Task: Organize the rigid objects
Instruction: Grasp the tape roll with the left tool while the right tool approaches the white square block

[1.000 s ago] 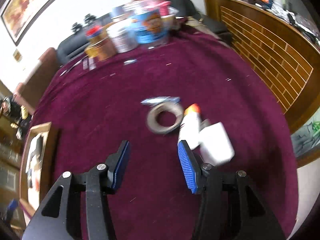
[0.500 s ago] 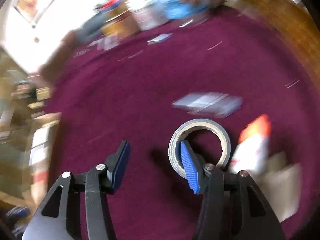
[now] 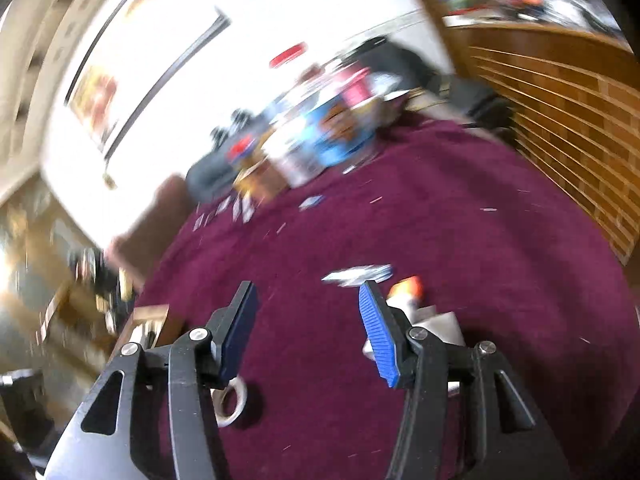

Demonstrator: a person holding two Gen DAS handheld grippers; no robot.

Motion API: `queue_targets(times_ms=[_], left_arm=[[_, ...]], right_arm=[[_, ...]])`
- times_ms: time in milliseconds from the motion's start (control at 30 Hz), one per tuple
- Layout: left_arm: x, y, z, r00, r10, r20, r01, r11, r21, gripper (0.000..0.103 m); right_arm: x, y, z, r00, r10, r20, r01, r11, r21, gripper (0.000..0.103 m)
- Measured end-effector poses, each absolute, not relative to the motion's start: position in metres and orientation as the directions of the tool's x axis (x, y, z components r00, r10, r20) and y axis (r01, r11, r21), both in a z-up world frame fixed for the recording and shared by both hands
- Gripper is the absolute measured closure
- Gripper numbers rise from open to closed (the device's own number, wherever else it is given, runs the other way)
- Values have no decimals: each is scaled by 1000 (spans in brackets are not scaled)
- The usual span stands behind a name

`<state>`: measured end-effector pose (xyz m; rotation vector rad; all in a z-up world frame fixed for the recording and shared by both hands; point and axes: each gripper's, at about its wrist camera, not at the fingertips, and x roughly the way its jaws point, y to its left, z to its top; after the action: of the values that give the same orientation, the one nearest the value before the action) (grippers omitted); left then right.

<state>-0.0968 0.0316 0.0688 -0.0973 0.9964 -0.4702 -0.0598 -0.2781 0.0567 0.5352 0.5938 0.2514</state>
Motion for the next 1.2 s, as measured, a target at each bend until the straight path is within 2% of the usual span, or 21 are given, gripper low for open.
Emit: queue_targets(times_ms=[67,133,200,333,400,433,467,500,533,733,767,800,867,900,1067,1200], left_arm=[[-85,17,68,465,-413,-783,363,896,-257,46],[-68,-2,62,477,-396,-785,387,896,-217,46],[-55,-16,53,477,-381,-792,401,896,-189,46],[-32,-38,33,480,-351,-804,419,897,-141,46],[-27,-46,27,514,-301,-803,419,905,-71,46],[-27,-49,26,504,-293,-813,432,900,-57,49],[-30,-49,29,506,-302,-808,445,894,-55,58],[-31,-48,29,490,-314,-813,453,889,-70,87],[-32,-47,29,475,-318,-821,455,887,-81,103],[-43,-25,42,480,-370,-795,420,893,-162,102],[-45,-21,45,485,-379,-788,413,894,-176,102],[-47,-16,47,487,-389,-782,406,893,-192,96],[-47,-9,48,476,-414,-776,404,887,-225,70],[-47,-6,47,484,-414,-771,400,888,-226,54],[-38,-3,41,493,-415,-765,379,894,-240,52],[-30,-29,26,475,-402,-783,431,882,-191,41]], right_arm=[[-67,-301,41,833,317,-452,3,816,578,52],[-65,-317,29,817,274,-506,96,802,590,50],[-69,-334,27,842,280,-462,114,744,658,49],[-64,-336,19,819,298,-491,140,725,674,49],[-59,-333,20,808,307,-503,137,732,668,49],[-58,-330,21,802,309,-510,135,739,660,49],[-57,-330,20,800,310,-514,134,743,656,49],[-57,-328,21,799,306,-518,135,749,649,49],[-57,-330,18,799,302,-520,135,753,645,49],[-54,-330,10,790,293,-539,148,762,631,49],[-54,-331,9,788,290,-542,154,761,630,49],[-53,-332,8,787,284,-547,161,762,628,49],[-53,-333,6,783,279,-555,174,760,627,49],[-53,-333,5,781,277,-559,178,760,625,49],[-48,-333,1,764,268,-587,197,769,608,50],[-44,-335,-5,749,284,-599,203,761,616,50]])
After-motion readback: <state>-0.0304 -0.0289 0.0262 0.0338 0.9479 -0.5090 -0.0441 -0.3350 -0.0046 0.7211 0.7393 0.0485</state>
